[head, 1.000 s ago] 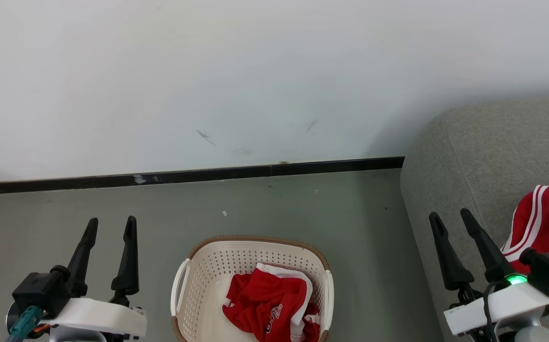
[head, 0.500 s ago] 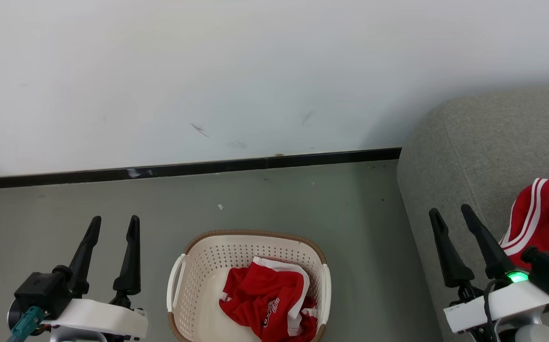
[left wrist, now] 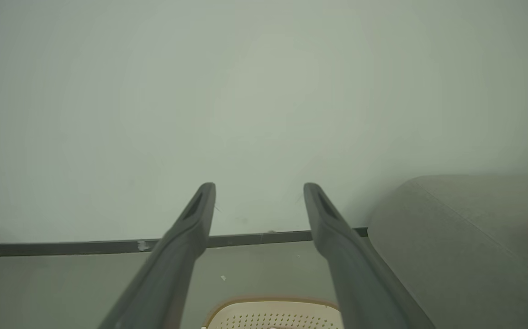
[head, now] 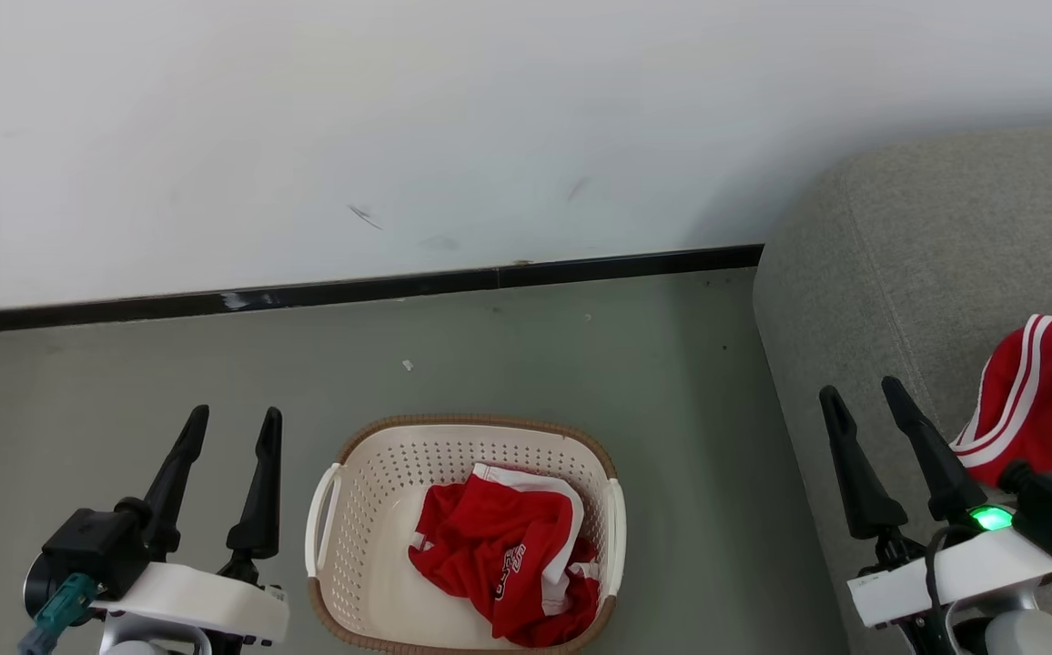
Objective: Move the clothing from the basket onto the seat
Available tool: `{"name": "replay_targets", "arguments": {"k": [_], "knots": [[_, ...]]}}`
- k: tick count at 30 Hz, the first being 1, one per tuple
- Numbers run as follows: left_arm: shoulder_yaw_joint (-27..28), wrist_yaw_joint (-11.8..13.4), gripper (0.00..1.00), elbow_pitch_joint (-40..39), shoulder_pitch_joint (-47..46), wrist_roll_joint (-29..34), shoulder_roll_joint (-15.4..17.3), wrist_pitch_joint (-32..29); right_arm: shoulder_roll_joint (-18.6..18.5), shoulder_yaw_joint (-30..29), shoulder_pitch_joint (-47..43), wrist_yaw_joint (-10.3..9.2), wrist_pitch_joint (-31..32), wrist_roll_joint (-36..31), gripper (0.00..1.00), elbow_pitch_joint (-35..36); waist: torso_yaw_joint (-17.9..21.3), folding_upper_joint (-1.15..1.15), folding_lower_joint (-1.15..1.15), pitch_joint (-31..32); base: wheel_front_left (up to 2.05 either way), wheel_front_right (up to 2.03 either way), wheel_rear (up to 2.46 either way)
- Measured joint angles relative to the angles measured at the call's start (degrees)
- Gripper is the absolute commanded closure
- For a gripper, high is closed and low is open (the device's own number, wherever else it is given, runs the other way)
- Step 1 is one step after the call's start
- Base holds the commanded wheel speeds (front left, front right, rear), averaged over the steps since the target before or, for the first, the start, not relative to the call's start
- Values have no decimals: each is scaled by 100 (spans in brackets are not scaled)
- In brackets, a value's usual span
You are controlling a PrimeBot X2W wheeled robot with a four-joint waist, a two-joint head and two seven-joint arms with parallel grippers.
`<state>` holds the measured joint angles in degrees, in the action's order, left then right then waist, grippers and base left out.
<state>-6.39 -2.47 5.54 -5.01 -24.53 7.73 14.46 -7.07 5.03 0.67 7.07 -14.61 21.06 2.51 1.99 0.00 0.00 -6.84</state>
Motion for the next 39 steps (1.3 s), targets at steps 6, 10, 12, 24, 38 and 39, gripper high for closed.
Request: {"name": "replay_targets", "arguments": {"k": [6, 10, 12, 24, 38, 39], "knots": [[-45, -62, 0, 153, -176, 81, 11, 0, 9, -78, 116, 0, 0, -110, 0, 34, 77, 0, 0, -196, 0, 0, 0], [-76, -80, 0, 247, -263, 200, 13, 0, 60, -133, 131, 0, 0, -196, 0, 38, 137, 0, 0, -342, 0, 0, 0], [-76, -129, 0, 292, -336, 205, 16, 0, 86, -138, 197, 0, 0, -242, 0, 48, 168, 0, 0, -421, 0, 0, 0], [-200, -285, 0, 682, -680, 212, 15, 0, 155, -144, 544, 0, 0, -325, 0, 155, 354, 0, 0, -930, 0, 0, 0], [-621, -381, 0, 1363, -1323, 241, 102, -138, 198, -148, 1044, 0, -1, -456, 0, 310, 545, 0, 0, -1646, 0, 0, 0], [-643, -382, 0, 1399, -1373, 242, 103, -178, 211, -162, 1065, 0, -1, -456, 0, 328, 558, 0, 0, -1695, 0, 0, 0]]}}
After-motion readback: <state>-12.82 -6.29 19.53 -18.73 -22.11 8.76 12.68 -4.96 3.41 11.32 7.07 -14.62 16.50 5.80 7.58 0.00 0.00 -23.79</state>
